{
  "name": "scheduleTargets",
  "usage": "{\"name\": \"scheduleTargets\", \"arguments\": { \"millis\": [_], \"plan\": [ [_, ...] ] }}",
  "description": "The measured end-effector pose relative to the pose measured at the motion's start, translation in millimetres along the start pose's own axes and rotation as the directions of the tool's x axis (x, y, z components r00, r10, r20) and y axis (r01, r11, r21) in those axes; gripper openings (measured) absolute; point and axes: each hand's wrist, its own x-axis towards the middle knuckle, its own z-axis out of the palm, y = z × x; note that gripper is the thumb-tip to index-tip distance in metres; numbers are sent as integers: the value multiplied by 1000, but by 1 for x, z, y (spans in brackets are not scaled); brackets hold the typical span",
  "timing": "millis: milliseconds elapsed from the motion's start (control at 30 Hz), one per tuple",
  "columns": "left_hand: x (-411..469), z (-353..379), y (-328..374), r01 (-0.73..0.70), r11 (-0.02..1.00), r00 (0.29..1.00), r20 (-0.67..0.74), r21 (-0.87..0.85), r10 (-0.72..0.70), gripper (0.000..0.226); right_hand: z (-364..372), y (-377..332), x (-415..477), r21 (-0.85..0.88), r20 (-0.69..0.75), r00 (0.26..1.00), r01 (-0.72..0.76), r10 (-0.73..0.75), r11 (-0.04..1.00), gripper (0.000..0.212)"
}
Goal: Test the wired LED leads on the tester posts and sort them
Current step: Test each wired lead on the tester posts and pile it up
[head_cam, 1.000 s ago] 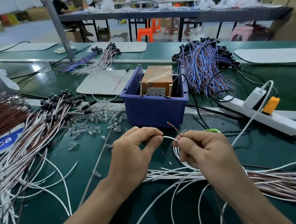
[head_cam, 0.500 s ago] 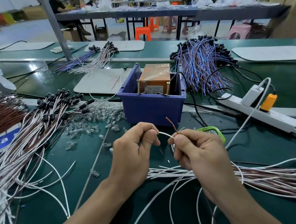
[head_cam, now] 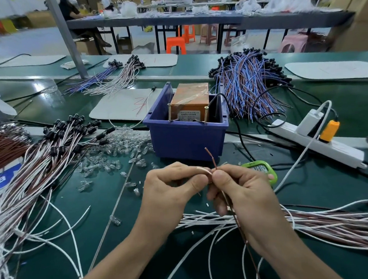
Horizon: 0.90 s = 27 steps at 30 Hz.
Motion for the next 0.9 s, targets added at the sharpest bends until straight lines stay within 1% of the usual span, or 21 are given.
{"name": "scheduleTargets", "arguments": {
  "millis": [67,133,167,200,233,267,333,367,400,433,467,500,567,600,633,700,800,833,900],
  "plan": [
    [0,0,0,61,982,998,23,-177,-58,15,1,-3,-1,40,43,999,-19,18,999,22],
    [0,2,1,111,957,994,43,-266,-104,15,3,-4,-1,64,64,997,-41,37,997,21],
    [1,3,1,135,948,991,50,-289,-126,10,4,-4,-1,65,55,998,-42,39,997,20],
    [3,5,3,164,939,986,44,-302,-158,4,3,-3,-1,44,28,999,-24,23,999,17],
    [5,5,6,205,927,978,19,-312,-210,4,2,-3,-1,-3,-20,1000,17,-17,1000,15],
    [8,4,10,251,910,963,-12,-331,-270,4,-1,-2,0,-78,-74,994,74,-79,994,18],
    [16,-3,19,314,860,930,-54,-402,-364,12,-8,-7,3,-177,-155,973,142,-170,974,24],
    [21,-9,25,310,847,923,-77,-432,-377,14,-12,-13,5,-160,-183,967,147,-176,976,24],
    [25,-16,31,281,857,925,-115,-432,-362,15,-15,-19,8,-122,-200,966,140,-162,983,25],
    [30,-24,36,242,883,929,-166,-402,-330,14,-18,-27,12,-106,-211,967,122,-142,987,26],
    [34,-31,41,199,915,928,-232,-350,-291,10,-21,-33,16,-133,-212,967,114,-140,985,27],
    [38,-37,44,168,945,916,-311,-280,-255,8,-23,-39,21,-219,-200,968,109,-154,970,26],
    [46,-49,46,148,983,871,-457,-103,-180,12,-25,-48,31,-457,-143,971,106,-191,883,23],
    [49,-53,47,146,989,855,-501,-13,-133,14,-24,-53,34,-543,-119,972,107,-203,833,21],
    [53,-54,48,142,987,848,-524,74,-83,17,-22,-57,37,-590,-105,971,114,-216,799,18],
    [60,-53,48,136,958,852,-522,253,17,19,-16,-64,45,-640,-83,964,141,-251,755,15],
    [67,-46,46,192,840,838,-530,507,129,18,-10,-70,56,-687,-53,954,179,-294,704,20],
    [68,-45,44,219,805,824,-546,551,149,19,-9,-71,59,-700,-51,953,180,-299,691,20],
    [65,-43,40,252,774,812,-562,581,158,17,-11,-70,63,-726,-55,950,174,-309,665,19]
  ]
}}
